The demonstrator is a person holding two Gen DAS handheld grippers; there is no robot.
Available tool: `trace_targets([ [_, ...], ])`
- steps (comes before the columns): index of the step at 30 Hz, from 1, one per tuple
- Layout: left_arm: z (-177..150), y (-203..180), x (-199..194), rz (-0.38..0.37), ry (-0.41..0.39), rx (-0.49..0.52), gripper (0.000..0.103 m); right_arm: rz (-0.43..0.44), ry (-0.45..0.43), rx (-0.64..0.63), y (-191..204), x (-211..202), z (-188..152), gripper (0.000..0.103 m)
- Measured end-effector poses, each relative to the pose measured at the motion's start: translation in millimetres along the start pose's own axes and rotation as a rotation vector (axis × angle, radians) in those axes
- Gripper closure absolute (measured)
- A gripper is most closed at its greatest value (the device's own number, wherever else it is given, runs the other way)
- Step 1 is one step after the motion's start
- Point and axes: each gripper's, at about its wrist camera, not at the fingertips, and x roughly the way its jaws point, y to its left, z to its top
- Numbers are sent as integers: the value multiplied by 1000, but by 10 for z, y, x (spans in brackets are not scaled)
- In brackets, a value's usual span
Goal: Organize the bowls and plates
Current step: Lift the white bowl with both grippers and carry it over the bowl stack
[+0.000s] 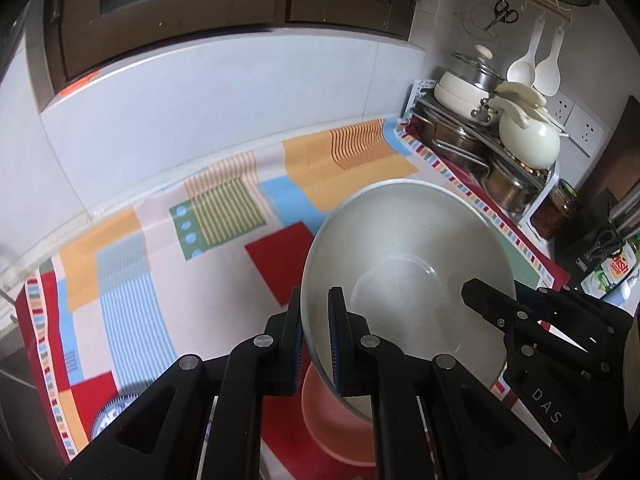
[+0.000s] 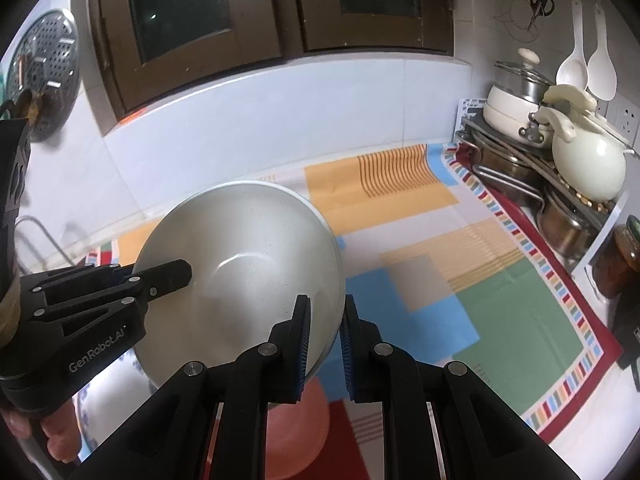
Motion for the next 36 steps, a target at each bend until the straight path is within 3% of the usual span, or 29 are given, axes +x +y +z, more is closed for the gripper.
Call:
trace_targets([
  [18, -530, 105, 314, -62, 152, -45, 91, -20, 108, -16, 122, 135, -434, 87],
  [29, -563, 114, 404, -49, 159, -54, 91, -16, 145, -38, 120, 287, -516, 87],
  [36, -580, 143, 371, -63, 150, -72, 85, -15, 150, -51, 128, 279, -514, 86],
])
